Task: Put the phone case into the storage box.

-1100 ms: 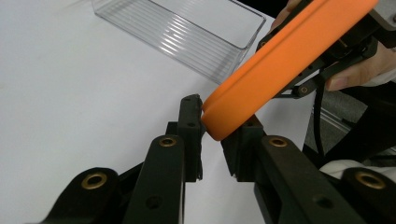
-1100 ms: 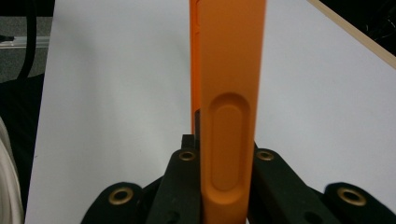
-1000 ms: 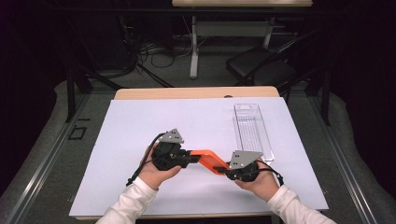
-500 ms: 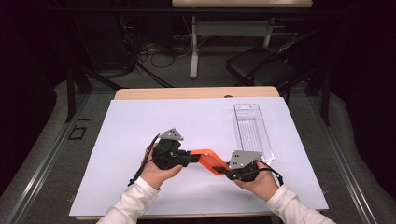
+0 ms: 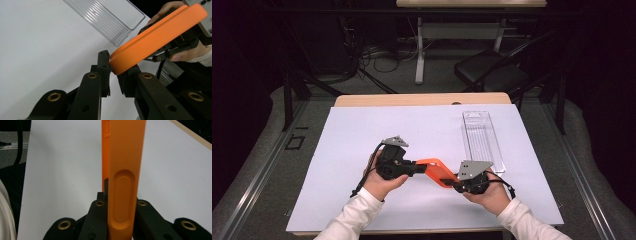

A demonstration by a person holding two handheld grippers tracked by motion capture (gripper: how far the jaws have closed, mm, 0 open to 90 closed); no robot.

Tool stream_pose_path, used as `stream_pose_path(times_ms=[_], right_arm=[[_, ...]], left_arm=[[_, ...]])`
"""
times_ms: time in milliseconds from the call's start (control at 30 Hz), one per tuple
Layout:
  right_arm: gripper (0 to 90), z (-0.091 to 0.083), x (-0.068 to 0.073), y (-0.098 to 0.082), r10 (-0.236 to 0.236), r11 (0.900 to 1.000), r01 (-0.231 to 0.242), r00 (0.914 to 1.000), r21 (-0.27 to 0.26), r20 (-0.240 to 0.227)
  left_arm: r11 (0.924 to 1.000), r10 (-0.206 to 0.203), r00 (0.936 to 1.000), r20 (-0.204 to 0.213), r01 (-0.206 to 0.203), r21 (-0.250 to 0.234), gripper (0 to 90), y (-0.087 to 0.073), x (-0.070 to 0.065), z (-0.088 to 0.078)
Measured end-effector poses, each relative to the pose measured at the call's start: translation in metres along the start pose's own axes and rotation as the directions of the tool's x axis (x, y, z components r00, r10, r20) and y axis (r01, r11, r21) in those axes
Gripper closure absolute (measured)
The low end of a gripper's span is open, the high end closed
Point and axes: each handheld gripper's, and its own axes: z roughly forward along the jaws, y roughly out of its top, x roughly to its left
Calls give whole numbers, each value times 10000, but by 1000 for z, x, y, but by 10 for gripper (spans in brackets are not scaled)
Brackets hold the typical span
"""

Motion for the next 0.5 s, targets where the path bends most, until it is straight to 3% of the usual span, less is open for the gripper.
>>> stream_pose_path(times_ms=[500], right_arm=[[862, 0, -2, 0, 447, 9990, -446, 9988, 67, -206]], left_arm=[[9985, -527, 9986, -15, 527, 158, 807, 3, 1, 1]])
